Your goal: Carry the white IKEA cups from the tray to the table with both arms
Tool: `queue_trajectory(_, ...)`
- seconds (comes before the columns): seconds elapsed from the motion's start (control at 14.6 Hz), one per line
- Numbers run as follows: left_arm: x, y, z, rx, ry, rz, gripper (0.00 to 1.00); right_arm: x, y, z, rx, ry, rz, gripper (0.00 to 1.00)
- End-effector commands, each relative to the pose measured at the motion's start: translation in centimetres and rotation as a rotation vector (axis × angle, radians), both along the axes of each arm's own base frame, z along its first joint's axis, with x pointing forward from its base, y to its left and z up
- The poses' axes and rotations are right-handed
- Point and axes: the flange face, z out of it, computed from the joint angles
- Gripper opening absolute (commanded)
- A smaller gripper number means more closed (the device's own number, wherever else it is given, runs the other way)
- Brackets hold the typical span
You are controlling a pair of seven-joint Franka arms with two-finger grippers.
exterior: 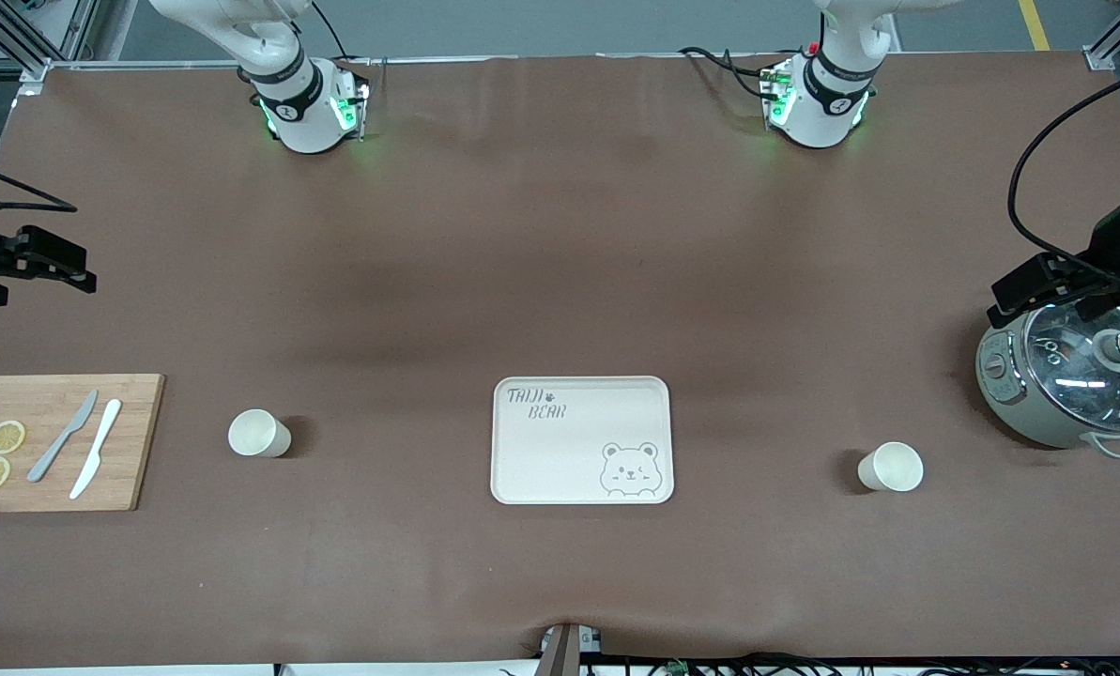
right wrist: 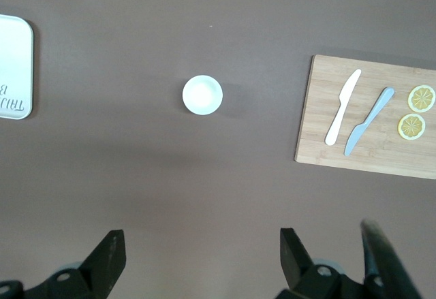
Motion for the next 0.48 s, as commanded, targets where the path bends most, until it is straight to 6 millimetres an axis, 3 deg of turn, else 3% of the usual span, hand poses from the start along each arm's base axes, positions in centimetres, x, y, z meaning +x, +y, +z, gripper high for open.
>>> queue_trajectory(0.0,-0.47,0.32,0.71,-0.007,0.000,-0.011,1.00,-0.99,-0.28,0.18,-0.016,-0.037,-0.015,1.00)
queue_trajectory(0.41,-0.56,0.61,0.61,-0.006,0.011,-0.007,1.00,-1.37,-0.12,0.08,-0.015,-0.091,-0.014,1.00)
